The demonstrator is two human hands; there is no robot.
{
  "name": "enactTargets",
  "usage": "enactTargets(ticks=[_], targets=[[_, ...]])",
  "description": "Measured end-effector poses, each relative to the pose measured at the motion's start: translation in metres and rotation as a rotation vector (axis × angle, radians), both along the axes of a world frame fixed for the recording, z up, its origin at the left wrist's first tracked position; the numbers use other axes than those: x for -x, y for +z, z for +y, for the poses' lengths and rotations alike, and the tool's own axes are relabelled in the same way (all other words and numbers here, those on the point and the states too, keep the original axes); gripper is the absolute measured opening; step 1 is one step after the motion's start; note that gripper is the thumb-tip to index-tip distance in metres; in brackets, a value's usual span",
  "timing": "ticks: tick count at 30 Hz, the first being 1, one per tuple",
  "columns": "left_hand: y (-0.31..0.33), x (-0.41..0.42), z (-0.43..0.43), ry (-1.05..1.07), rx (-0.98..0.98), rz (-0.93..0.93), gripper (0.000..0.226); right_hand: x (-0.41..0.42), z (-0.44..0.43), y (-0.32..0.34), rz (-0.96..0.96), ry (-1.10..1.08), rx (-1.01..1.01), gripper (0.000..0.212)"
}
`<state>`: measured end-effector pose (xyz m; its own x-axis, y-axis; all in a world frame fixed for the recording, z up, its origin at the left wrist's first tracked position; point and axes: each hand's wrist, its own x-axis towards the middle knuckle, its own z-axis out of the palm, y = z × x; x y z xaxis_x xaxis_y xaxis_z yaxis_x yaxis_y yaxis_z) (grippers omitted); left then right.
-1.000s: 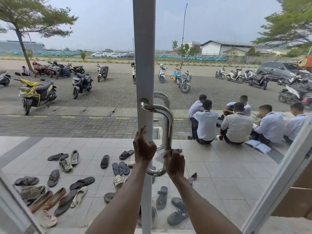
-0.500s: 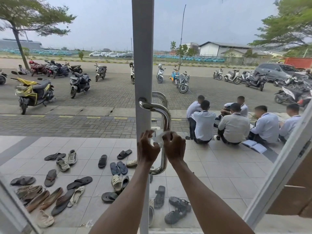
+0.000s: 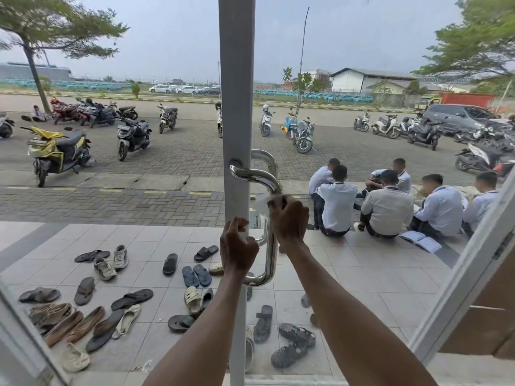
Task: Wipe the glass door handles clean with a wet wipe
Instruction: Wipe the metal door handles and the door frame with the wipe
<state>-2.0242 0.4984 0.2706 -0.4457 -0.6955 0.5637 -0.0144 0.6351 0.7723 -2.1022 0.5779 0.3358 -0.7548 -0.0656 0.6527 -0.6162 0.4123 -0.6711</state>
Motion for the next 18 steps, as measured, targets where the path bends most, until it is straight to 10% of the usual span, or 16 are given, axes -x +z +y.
enactTargets(ticks=[18], targets=[[-0.049, 0.001, 0.028, -0.089, -0.127, -0.100, 0.045, 0.002, 0.009, -0.080, -0.225, -0.012, -0.211, 0.031]])
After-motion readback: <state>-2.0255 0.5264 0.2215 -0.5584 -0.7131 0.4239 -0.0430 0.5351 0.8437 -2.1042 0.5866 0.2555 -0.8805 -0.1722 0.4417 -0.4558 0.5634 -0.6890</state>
